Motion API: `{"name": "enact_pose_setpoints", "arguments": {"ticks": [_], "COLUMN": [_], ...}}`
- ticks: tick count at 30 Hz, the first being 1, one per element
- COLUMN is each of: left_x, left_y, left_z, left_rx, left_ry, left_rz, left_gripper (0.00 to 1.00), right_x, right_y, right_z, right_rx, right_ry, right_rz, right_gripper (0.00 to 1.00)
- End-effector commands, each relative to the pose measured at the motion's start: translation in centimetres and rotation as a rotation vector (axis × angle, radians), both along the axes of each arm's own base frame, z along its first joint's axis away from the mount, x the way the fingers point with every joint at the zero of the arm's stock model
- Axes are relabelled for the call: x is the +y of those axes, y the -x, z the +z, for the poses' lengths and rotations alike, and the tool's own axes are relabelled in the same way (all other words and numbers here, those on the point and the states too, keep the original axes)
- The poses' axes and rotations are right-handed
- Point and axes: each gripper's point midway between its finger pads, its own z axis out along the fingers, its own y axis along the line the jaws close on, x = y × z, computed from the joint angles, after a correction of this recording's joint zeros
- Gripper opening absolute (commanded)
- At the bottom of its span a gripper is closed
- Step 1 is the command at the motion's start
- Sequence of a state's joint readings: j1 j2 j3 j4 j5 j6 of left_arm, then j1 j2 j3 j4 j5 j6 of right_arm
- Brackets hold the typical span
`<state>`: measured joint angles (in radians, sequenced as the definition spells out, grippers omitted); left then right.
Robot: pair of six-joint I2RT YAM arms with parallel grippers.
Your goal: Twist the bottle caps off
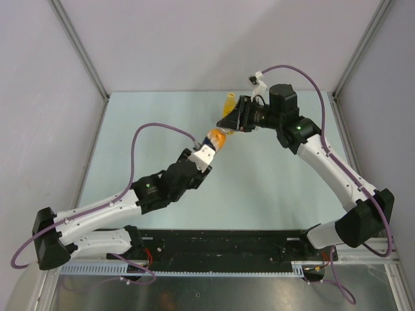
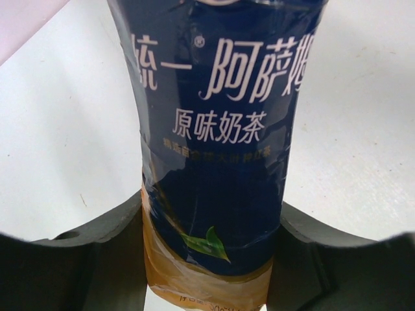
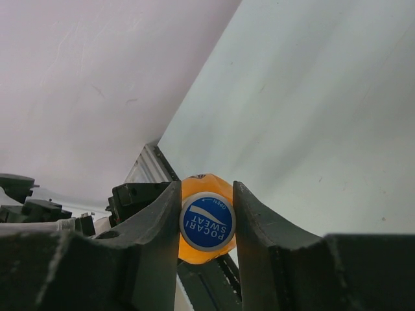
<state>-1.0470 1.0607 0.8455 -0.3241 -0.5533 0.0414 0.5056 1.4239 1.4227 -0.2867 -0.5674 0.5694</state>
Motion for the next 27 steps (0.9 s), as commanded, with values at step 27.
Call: {"name": "enact_pose_setpoints", "arguments": {"ticks": [27], "left_x": [-10.0], "left_y": [14.0], "left_z": [13.5], "left_rx": [-0.032], "left_ry": [0.646], "left_rz": [-0.993], "left_gripper": [0.00], "right_x": [-2.2], "right_y": [14.2], "right_z": [11.8], "right_rx": [-0.767], "right_ry": [-0.198], "right_rz": [0.524], "right_gripper": [0.00]}}
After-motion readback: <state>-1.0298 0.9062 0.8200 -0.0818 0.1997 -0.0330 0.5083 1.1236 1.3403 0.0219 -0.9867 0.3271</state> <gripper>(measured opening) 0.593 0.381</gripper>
